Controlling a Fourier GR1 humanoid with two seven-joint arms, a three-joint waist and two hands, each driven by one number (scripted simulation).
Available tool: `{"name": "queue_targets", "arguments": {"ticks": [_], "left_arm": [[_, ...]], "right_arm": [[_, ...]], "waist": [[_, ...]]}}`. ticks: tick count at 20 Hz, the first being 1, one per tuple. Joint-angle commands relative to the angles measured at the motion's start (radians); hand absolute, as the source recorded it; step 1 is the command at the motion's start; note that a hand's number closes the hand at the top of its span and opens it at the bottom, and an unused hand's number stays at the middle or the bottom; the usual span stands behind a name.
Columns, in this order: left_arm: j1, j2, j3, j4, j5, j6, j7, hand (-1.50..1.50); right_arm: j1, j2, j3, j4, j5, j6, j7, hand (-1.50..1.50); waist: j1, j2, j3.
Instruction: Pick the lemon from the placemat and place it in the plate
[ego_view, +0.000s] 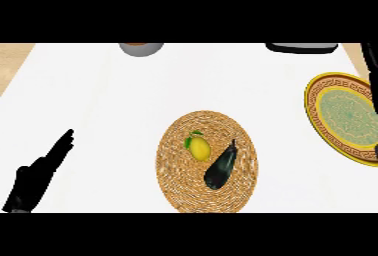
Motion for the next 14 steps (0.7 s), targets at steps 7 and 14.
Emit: {"name": "queue_targets", "arguments": {"ticks": [7, 14], "left_arm": [[-0.149, -0.097, 0.013, -0.043, 0.055, 0.019, 0.051, 0.0], [-0.247, -0.175, 0.029, -0.025, 0.07, 0.088, 0.13, 0.0]], "right_arm": [[-0.253, -0.124, 0.351, -0.063, 0.279, 0.348, -0.059, 1.5], [-0.171, 0.163, 0.463, 0.445, 0.255, 0.476, -0.428, -1.5]], "waist": [[0.103, -0.011, 0.014], [0.078, 0.035, 0.044]]}}
